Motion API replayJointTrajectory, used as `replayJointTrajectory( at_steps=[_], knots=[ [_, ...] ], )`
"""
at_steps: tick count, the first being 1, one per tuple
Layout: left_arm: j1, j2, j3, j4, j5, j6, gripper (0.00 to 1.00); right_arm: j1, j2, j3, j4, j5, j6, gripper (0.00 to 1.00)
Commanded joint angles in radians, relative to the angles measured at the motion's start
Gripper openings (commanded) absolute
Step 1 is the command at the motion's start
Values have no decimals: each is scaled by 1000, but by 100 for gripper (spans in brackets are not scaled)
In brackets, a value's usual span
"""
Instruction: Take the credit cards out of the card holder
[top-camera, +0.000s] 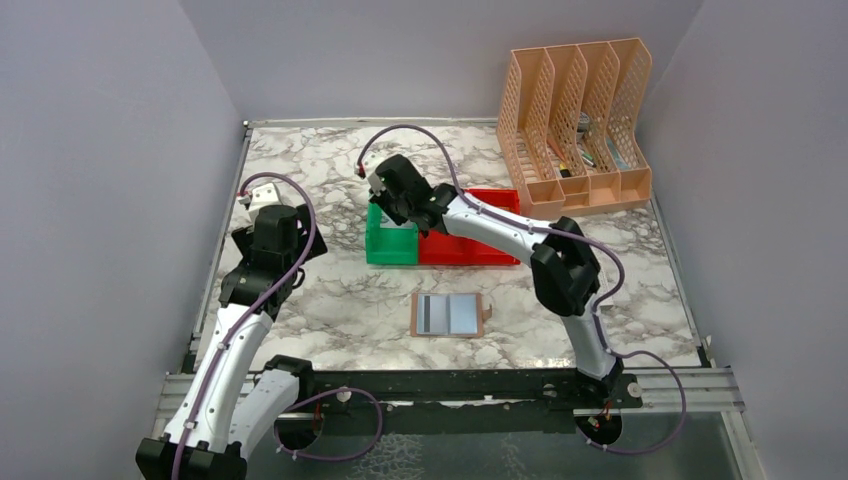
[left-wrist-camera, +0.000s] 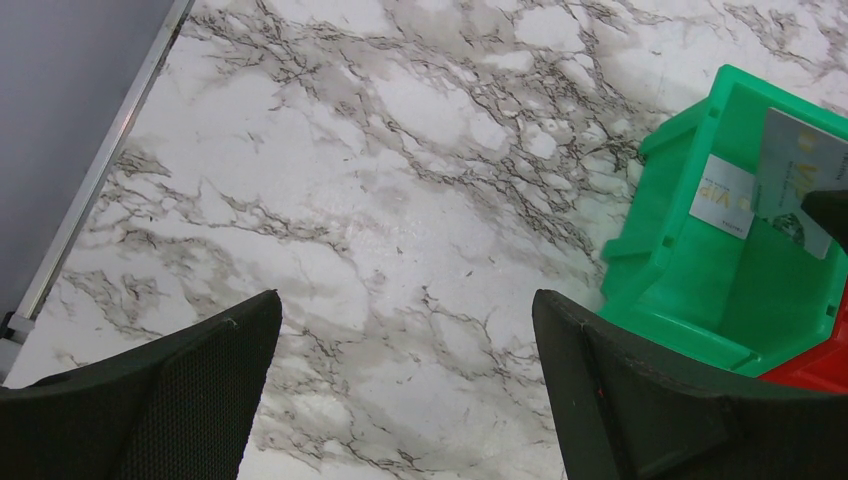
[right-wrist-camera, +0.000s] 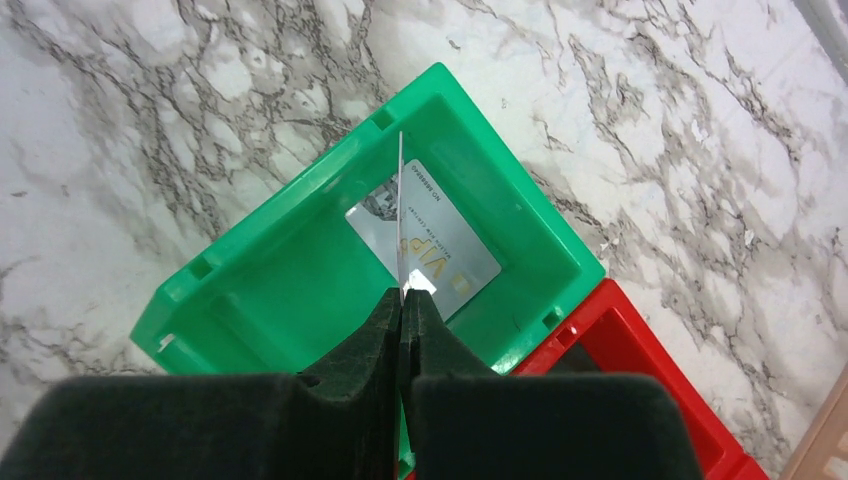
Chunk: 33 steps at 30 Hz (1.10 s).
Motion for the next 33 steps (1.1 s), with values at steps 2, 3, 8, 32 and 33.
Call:
replayJointTrajectory(
  at_steps=[2,3,8,32,33],
  knots=[
    [5,-29,1,5,-39,-11,99,10,59,56,-13,79,-158,1],
    [5,-33,0,5,-39,-11,99,11,67,58,-3,88,-182,1],
    [5,-48,-1,4,-47,-13,99,18,109,67,39,125,-296,1],
    [5,-65,-4,4,-33,-11,99,37,198,61,-40,88,-503,15],
    [5,-65,-4,4,-30,-11,99,37,200,56,-37,95,-502,18]
  ],
)
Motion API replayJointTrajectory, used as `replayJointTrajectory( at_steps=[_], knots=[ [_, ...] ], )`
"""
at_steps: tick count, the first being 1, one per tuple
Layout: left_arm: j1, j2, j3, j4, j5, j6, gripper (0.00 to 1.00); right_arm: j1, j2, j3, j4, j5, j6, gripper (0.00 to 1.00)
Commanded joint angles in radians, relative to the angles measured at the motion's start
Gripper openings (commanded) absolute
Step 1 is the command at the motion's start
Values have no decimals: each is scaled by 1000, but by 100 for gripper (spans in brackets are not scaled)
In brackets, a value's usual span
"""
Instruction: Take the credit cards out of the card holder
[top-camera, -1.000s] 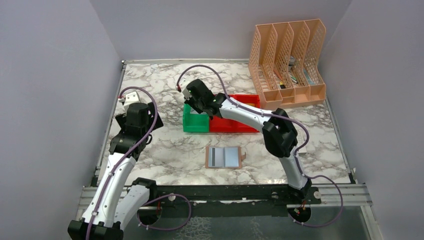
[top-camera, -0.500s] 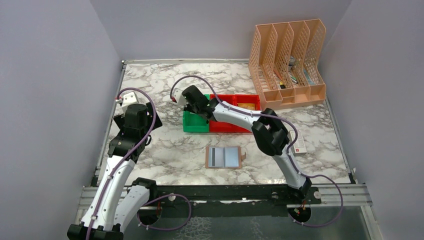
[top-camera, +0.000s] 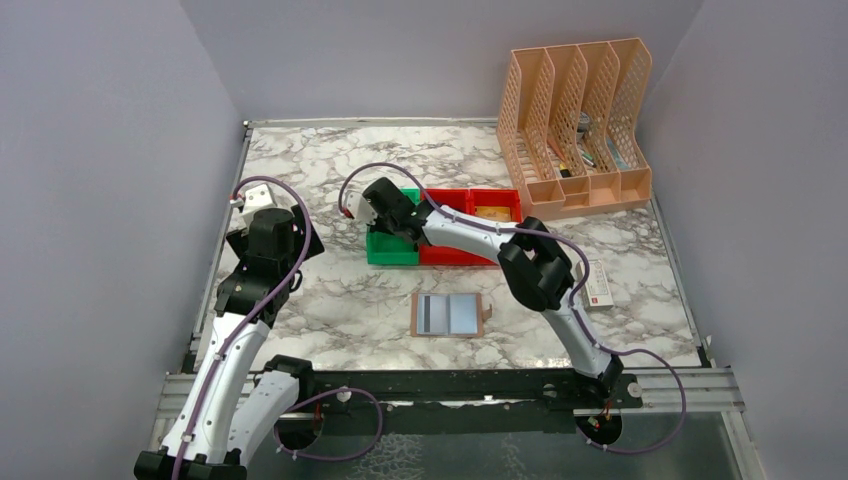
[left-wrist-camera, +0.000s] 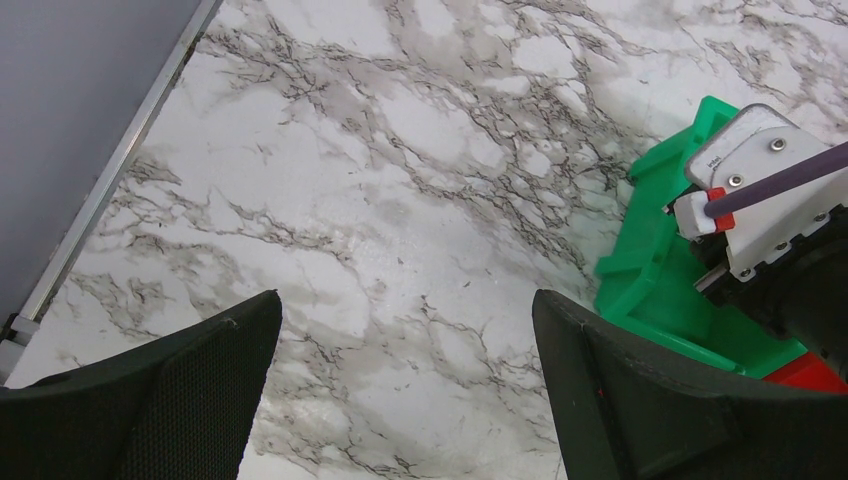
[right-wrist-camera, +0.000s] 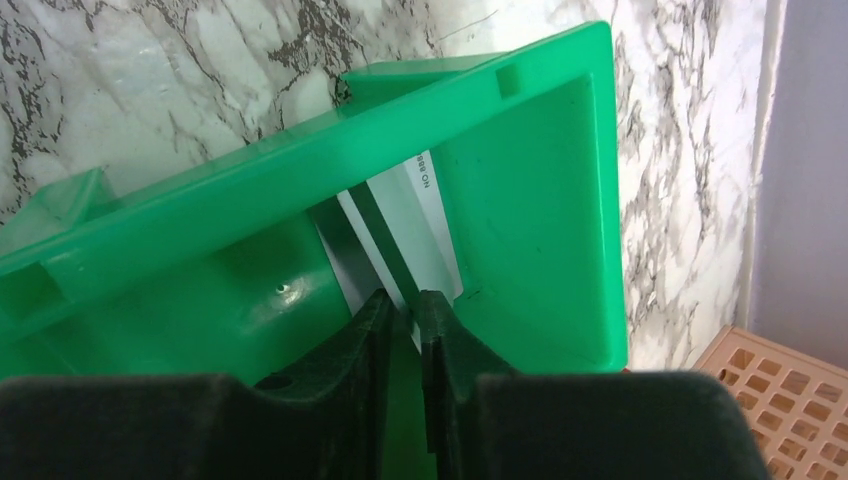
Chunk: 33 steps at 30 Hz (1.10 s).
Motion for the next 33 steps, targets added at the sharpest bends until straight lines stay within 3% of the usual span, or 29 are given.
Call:
replayJointTrajectory(
  at_steps=[1,4,13,20,24,28,33],
  knots=[
    [5,-17,-4,4,-8,-1,99,3,5,-4,-29,-25,-20,22],
    [5,-15,-6,4,-6,-1,99,3,5,-14,-27,-27,-11,29],
    [5,-16,-7,4,5,1,99,3,4,-9,-22,-18,37,30],
    [5,-6,-6,6,14,1,99,3,-159,-60,30,-113,256,30],
    [5,-5,-7,6,21,2,99,3,-347,-241,148,-120,457,30],
    [5,3,-12,16,53,7,99,-5,-557,-538,277,-92,729,32],
    [5,25,-22,50,155,36,99,-12,-755,-849,312,-180,1079,32]
  ],
)
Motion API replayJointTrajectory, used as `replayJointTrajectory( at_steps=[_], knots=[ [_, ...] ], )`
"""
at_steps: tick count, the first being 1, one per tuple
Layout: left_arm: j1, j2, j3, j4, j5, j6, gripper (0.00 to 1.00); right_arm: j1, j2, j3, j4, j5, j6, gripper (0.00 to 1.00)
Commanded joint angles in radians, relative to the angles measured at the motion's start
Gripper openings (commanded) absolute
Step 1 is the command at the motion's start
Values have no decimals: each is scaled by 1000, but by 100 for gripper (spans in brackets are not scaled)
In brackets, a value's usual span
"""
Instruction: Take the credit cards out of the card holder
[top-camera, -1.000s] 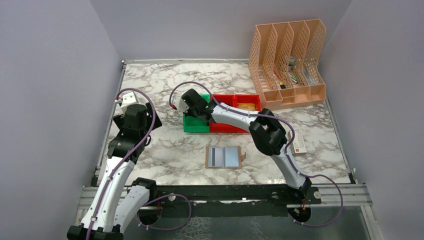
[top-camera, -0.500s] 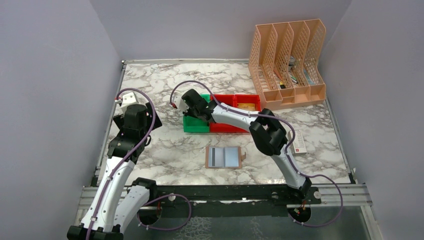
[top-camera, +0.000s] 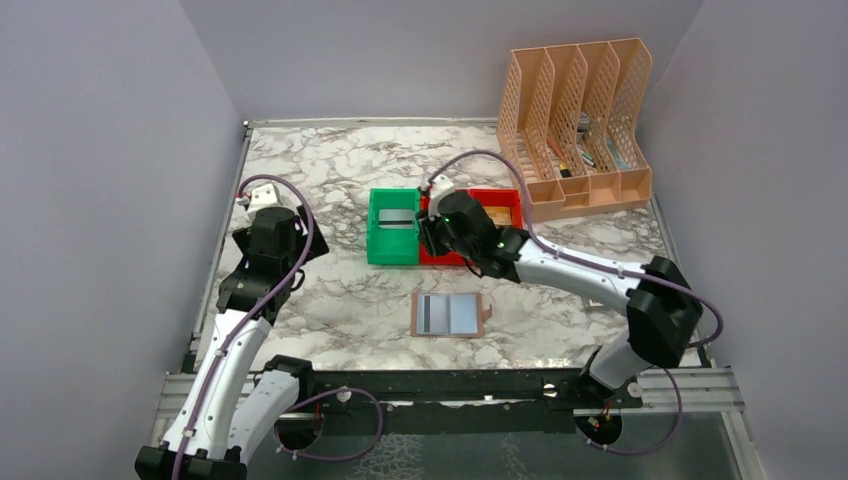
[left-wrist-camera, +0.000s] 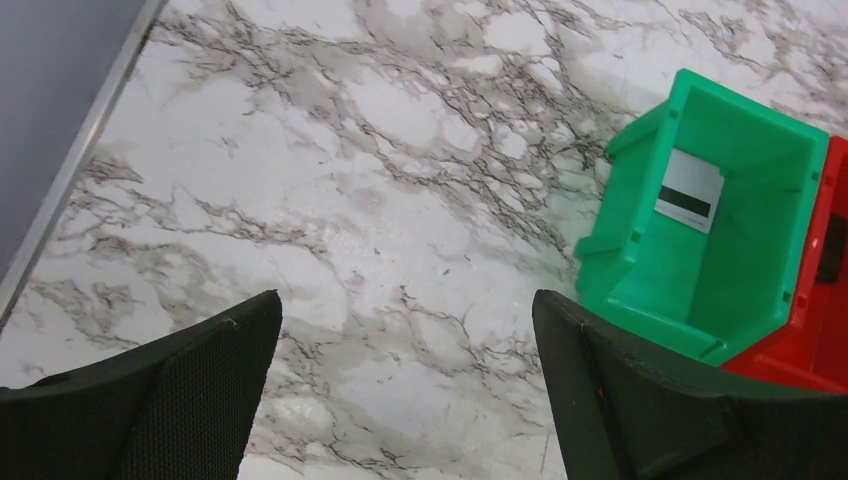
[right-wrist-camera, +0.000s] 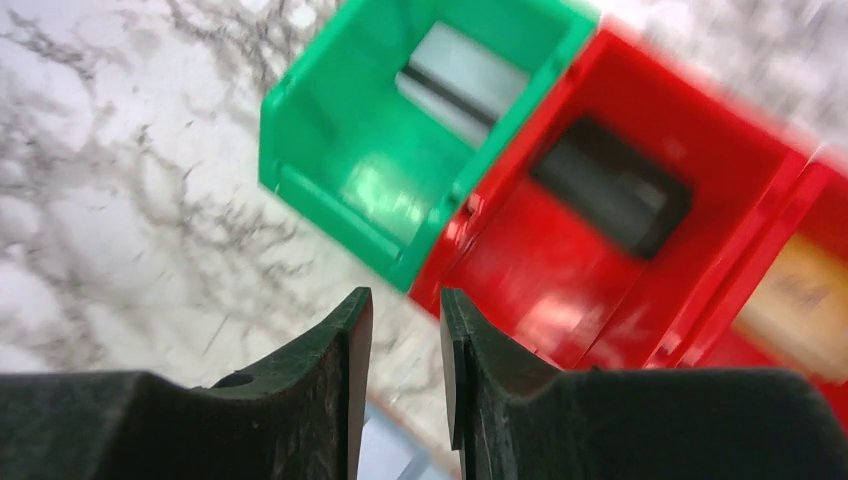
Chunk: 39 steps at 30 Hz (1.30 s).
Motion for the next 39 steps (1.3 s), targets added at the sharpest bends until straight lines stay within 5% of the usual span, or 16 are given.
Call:
replayJointTrajectory(
  at_steps=[1,8,25,39],
  knots=[
    [5,19,-23,53,128,36,99,-6,-112,-249,74,-121,425,32],
    [5,33,-41,95,261,53,99,-3,-196,-542,302,-429,657,32],
    [-54,46,-127,207,642,-32,89,0,-143,-565,110,-235,745,26],
    [-471,242,-132,290,534,-113,67,-8,-118,-669,216,-241,821,18]
  ],
)
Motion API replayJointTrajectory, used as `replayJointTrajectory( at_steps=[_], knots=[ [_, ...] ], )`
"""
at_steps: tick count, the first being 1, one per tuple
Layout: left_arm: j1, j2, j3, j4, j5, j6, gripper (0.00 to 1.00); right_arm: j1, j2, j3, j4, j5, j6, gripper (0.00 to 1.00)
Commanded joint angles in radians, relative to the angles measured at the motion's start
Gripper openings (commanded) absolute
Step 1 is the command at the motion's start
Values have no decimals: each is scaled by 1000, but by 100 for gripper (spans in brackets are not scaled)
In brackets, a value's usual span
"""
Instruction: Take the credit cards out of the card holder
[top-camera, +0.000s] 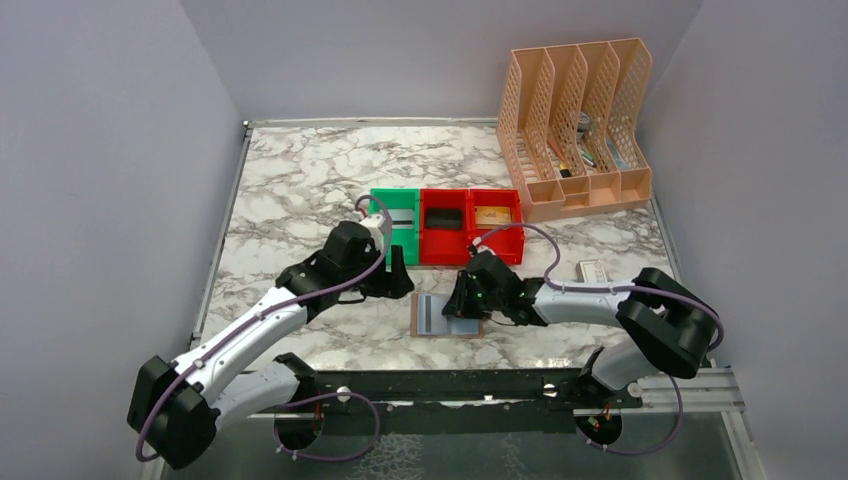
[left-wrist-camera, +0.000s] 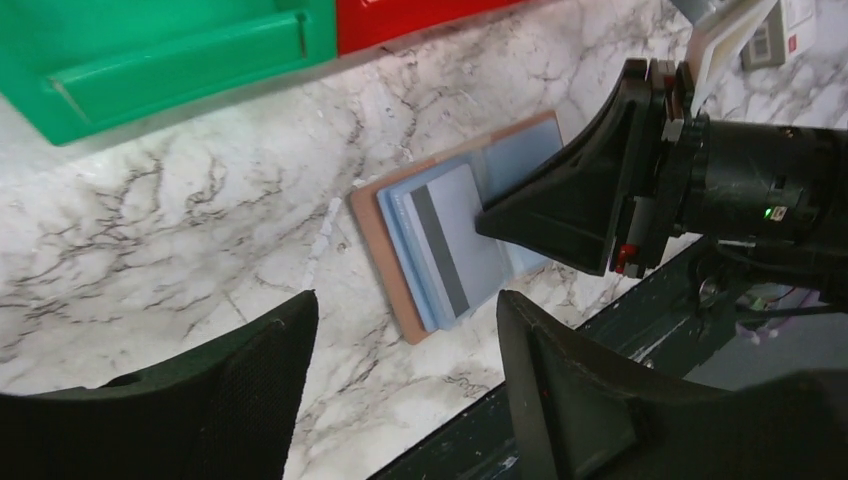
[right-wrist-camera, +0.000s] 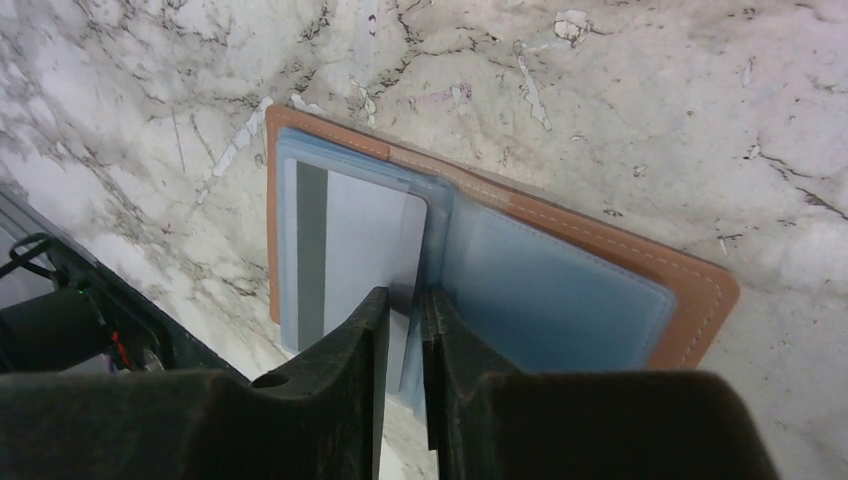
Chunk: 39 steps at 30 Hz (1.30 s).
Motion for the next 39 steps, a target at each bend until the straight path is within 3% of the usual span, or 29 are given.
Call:
replayJointTrajectory(
  at_steps=[1,6,20,31,39],
  knots=[
    [-100,66,1,78,-64,-44,65,-6,24,-68,64,-4,43,16],
    [-176,137,-17,135,-72,-69,54,-29,37,-119,179,-87,77,12],
    [-324,356,-39,216,-149,-153,40,-96,67,-208,348,-221,132,9],
    [-337,406,-64,185,-207,-181,33,-107,82,-185,297,-231,81,16],
    [-342,453,-44,159,-232,-178,26,-107,74,-176,325,-273,64,11]
  ],
)
